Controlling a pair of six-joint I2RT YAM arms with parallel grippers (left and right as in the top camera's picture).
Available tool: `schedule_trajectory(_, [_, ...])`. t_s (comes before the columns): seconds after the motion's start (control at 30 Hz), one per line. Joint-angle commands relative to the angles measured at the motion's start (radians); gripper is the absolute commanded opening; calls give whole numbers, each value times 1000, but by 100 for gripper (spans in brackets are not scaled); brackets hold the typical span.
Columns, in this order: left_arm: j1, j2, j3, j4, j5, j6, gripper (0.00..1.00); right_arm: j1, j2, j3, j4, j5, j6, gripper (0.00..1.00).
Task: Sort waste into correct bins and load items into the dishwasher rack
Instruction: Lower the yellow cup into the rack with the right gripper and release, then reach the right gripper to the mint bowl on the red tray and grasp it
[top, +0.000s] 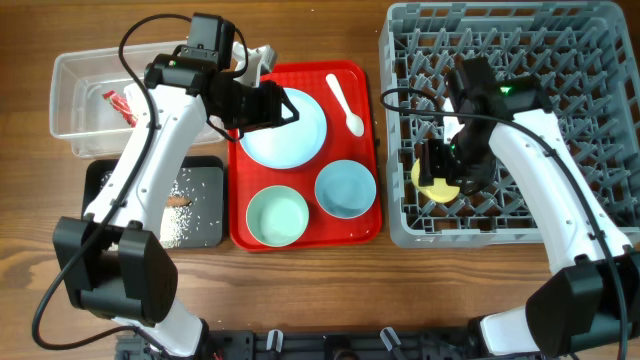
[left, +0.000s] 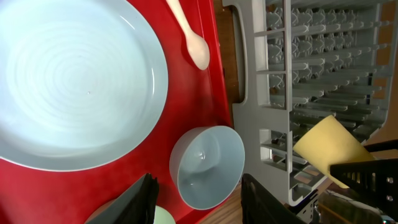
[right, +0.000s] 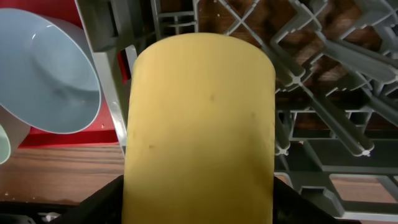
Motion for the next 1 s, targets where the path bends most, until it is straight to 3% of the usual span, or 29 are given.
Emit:
schedule_trajectory(0.0, [-5,-7,-6,-3,-6,-6,44,5,0,-5,-8,16,5,85])
schedule_trajectory(0.27, [-5,-7,-6,-3,-6,-6,44,5,0,-5,44,-10,-2,89])
schedule_trajectory(0.4, [-5,-7,-6,-3,-25,-7,43,5,0,-5,196,-517,-201,84])
schedule_trajectory(0.43, [-4,-7,-6,-3,-56,-35,43,21,0,-5,270,-600,-183,79])
schedule_trajectory(0.6, [44,-7,-6,4,-376,-213,46,235,0,-5,452,-375,-18,79])
schedule_trajectory(0.67, [108,-7,-6,10,-402,-243,50,350,1,-6,504,-212,42,79])
schedule_trajectory(0.73, [188,-7,-6,8,-402,-265,63,446,9,-5,532,-37,109,79])
schedule_trajectory(0.77, [237,-7,-6,8,-402,-264,91,502,22,-6,548,50,146,78])
schedule_trajectory(0.8, [271,-7,-6,8,-402,-264,100,529,31,-6,561,82,159,79])
schedule_trajectory(0.97, [338,-7,-6,-68,-403,-263,100,606,154,-6,645,143,166,70])
